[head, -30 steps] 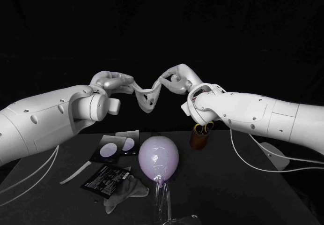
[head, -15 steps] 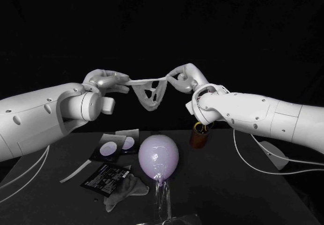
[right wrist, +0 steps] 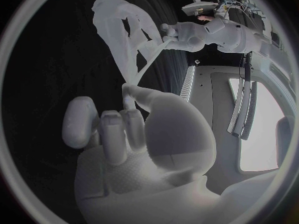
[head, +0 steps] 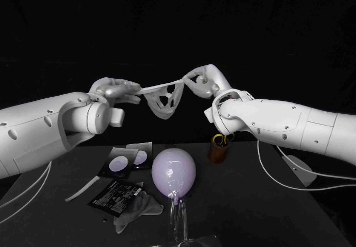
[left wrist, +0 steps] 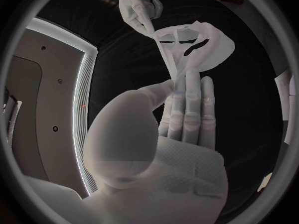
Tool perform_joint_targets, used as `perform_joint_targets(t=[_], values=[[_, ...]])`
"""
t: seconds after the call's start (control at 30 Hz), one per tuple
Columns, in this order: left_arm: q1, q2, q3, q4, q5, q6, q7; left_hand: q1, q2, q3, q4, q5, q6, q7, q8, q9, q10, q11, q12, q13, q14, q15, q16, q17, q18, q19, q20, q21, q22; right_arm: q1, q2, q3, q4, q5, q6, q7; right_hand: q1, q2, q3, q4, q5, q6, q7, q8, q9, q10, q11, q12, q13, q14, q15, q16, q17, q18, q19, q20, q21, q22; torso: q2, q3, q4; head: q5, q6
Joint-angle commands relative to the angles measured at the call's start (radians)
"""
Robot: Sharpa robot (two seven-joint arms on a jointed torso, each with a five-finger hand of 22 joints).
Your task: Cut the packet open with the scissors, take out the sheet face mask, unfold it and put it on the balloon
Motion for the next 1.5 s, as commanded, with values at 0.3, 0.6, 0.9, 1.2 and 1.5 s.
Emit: perform_joint_targets(t=[0.3, 0.6, 0.9, 1.2, 1.5], values=[[0.011, 0.019, 0.01, -0.018, 0.008, -0.023, 0.038, 0.009, 0.002, 0.004, 0.0, 0.006, 0.008, -0.003, 0.0, 0.002, 0.012, -0.005, 0.005, 0.001, 0.0, -0.004, -0.005, 0.002, 0.019, -0.004, 0.001, 0.006, 0.002, 0.029, -0.002, 0.011, 0.044, -0.053, -0.032, 0.032, 0.007, 0.001, 0.005, -0.002, 0.003, 0.009, -0.001, 0.004, 0.001, 0.066, -0.006, 0.004, 0.198, 0.104, -0.006, 0.003, 0.264, 0.007, 0.004, -0.001, 0.005, 0.003, 0.0, 0.0006, 0.0011, -0.002, -0.001], [0.013, 0.037, -0.006, -0.056, 0.014, -0.019, 0.024, 0.008, 0.0, 0.002, 0.0, 0.005, 0.009, -0.003, -0.001, 0.002, 0.013, -0.005, 0.005, 0.001, 0.001, -0.004, -0.005, 0.003, 0.019, -0.003, 0.001, 0.007, 0.002, 0.06, -0.002, 0.018, 0.069, -0.084, -0.036, 0.034, 0.007, 0.0, 0.006, -0.004, 0.003, 0.009, -0.002, 0.004, 0.002, 0.067, -0.006, 0.006, 0.199, 0.104, -0.006, 0.003, 0.264, 0.006, 0.006, -0.001, 0.007, 0.006, -0.001, -0.0003, 0.0004, -0.009, 0.0], [0.033, 0.019, 0.011, -0.028, 0.013, -0.014, 0.071, 0.009, 0.001, 0.003, -0.001, 0.006, 0.009, -0.003, -0.002, 0.002, 0.013, -0.005, 0.005, 0.001, 0.001, -0.005, -0.006, 0.004, 0.02, -0.004, 0.0, 0.007, 0.002, -0.003, 0.023, 0.0, 0.009, -0.052, -0.015, 0.019, 0.007, 0.0, 0.006, -0.004, 0.003, 0.009, -0.002, 0.004, 0.002, 0.067, -0.006, 0.006, 0.199, 0.104, -0.006, 0.003, 0.264, 0.006, 0.007, -0.001, 0.008, 0.007, -0.001, -0.0014, 0.0024, 0.002, 0.004], [0.046, 0.019, 0.016, -0.032, 0.011, -0.017, 0.076, 0.01, 0.001, 0.003, -0.001, 0.006, 0.009, -0.003, -0.002, 0.002, 0.013, -0.005, 0.005, 0.001, 0.001, -0.005, -0.006, 0.004, 0.02, -0.004, 0.0, 0.007, 0.003, -0.045, 0.04, -0.006, -0.016, -0.029, -0.003, 0.012, 0.007, 0.0, 0.006, -0.004, 0.003, 0.01, -0.002, 0.005, 0.002, 0.067, -0.006, 0.005, 0.198, 0.104, -0.006, 0.003, 0.264, 0.007, 0.004, -0.001, 0.004, 0.002, -0.002, -0.0017, -0.0004, 0.001, 0.002], [0.047, 0.034, 0.004, -0.052, -0.009, -0.008, 0.049, 0.009, 0.0, 0.002, -0.001, 0.005, 0.011, -0.003, -0.003, 0.002, 0.013, -0.005, 0.004, 0.001, 0.002, -0.005, -0.007, 0.005, 0.019, -0.004, 0.0, 0.009, 0.003, -0.042, 0.034, -0.004, 0.003, -0.022, -0.012, 0.019, 0.007, 0.0, 0.007, -0.004, 0.003, 0.01, -0.002, 0.005, 0.002, 0.067, -0.006, 0.005, 0.199, 0.104, -0.007, 0.003, 0.264, 0.007, 0.004, -0.002, 0.004, 0.002, -0.007, 0.0001, 0.0051, 0.0, 0.002]])
